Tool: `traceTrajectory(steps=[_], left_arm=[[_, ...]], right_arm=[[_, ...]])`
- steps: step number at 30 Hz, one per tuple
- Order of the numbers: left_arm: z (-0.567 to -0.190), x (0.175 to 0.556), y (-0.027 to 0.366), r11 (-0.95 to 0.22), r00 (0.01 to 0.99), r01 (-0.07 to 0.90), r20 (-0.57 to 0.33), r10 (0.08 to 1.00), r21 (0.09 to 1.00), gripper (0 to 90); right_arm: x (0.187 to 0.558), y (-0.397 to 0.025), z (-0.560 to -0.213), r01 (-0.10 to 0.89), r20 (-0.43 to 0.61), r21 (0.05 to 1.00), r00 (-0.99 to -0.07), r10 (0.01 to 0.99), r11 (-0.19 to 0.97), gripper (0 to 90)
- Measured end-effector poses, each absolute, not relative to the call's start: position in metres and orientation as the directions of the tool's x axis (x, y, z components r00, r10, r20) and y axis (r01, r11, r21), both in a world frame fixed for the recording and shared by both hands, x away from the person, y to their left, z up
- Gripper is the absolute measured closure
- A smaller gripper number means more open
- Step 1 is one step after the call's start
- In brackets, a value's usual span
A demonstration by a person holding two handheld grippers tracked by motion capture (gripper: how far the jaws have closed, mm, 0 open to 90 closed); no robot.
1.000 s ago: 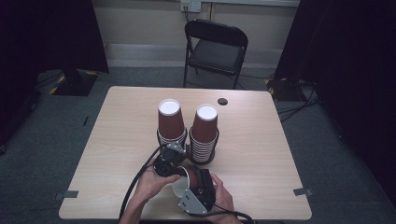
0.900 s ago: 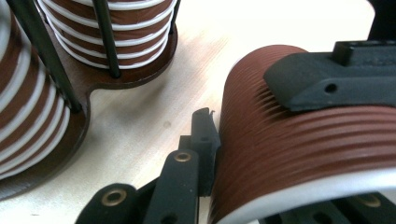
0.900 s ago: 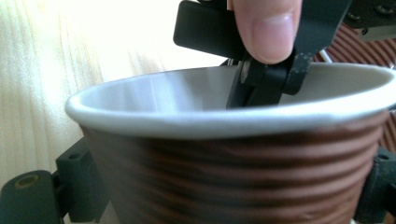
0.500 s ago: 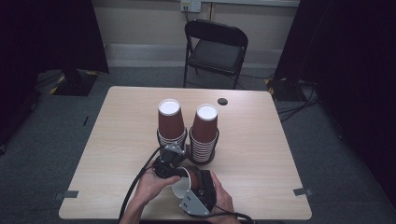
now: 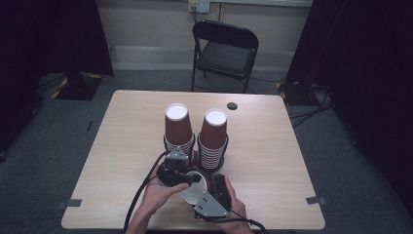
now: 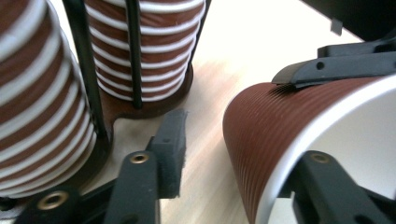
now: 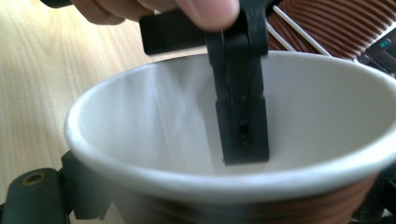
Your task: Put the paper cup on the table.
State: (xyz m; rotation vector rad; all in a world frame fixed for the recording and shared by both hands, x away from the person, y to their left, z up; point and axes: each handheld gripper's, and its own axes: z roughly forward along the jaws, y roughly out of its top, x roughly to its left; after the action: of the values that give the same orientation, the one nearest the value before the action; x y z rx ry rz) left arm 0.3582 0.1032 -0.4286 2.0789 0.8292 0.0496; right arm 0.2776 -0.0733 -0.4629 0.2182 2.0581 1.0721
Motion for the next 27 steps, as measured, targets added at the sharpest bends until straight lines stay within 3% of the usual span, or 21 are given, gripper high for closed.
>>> traceTrajectory(steps=[11,16,27], left_arm=[[-0.423,0.351,0.111,-0.352,0.792,0.455,-0.192,0.580,0.818,45.3],[-0.428,0.349,0.116,-0.303,0.776,0.454,-0.204,0.597,0.838,42.0],[-0.434,0.339,0.128,-0.190,0.749,0.402,-0.202,0.631,0.896,25.7]], right_arm=[[0.283,-0.090,-0.462,-0.097,-0.447,0.827,-0.710,0.544,0.553,10.7],[0.287,-0.097,-0.462,-0.050,-0.389,0.854,-0.721,0.573,0.517,10.8],[0.293,-0.107,-0.462,0.046,-0.283,0.889,-0.726,0.627,0.455,10.9]])
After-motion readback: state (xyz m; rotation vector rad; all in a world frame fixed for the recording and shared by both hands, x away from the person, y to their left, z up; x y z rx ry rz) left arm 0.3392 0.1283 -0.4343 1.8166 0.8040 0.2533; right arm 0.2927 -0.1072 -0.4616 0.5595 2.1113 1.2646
